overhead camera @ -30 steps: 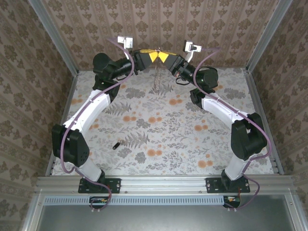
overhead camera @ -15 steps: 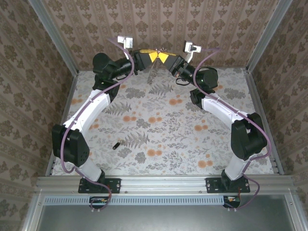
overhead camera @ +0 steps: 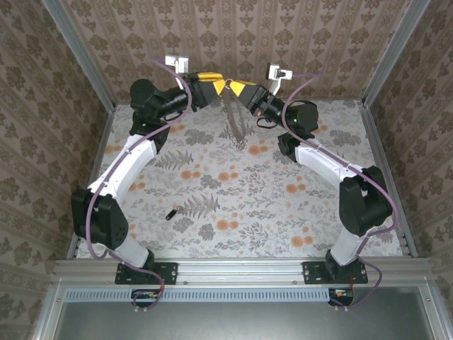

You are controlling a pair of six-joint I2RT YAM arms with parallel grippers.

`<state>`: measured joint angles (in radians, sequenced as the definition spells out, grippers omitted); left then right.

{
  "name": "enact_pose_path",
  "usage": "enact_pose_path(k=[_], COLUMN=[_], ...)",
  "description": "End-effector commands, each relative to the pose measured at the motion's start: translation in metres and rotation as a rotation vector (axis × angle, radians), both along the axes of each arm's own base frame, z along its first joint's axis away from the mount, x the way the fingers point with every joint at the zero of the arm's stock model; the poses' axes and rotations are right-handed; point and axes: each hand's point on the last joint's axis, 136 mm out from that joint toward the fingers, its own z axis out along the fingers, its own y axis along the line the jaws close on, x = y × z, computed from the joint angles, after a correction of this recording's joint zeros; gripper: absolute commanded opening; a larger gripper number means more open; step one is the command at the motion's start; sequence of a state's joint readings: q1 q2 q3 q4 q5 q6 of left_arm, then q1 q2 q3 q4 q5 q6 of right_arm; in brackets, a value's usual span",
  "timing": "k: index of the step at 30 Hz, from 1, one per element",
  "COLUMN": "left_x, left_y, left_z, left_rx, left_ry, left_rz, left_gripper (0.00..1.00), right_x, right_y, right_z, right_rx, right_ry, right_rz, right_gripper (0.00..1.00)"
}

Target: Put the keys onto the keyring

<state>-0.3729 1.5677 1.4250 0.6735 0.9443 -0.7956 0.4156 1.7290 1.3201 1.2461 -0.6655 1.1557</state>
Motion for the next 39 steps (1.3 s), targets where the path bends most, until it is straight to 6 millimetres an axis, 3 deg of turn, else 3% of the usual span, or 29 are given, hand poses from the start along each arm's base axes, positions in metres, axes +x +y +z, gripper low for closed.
enact_pose_path(k=[1,21,39], left_x=[-0.019,-0.034,-0.025], left_y=[0.011,0.006,-0.012], left_z=[0.023,0.039,0.018], left_rx=[-0.018,-0.073,-0.039], left_ry=[-0.097,-0.136,-0.077], left_rz=[0.015,-0.109,-0.150], left_gripper=[0.48,0.44,0.42], right_x=[-0.016,-0.015,-0.015], right_y=[-0.004,-0.003,-0.002], right_z=[0.016,0.017,0.019], right_rx=[0.016,0.017,0.012], right_ry=[-0.069,-0.066,-0.071], right_rz=[0.005,0.010,0.014], right_gripper=[0.00,0.00,0.00])
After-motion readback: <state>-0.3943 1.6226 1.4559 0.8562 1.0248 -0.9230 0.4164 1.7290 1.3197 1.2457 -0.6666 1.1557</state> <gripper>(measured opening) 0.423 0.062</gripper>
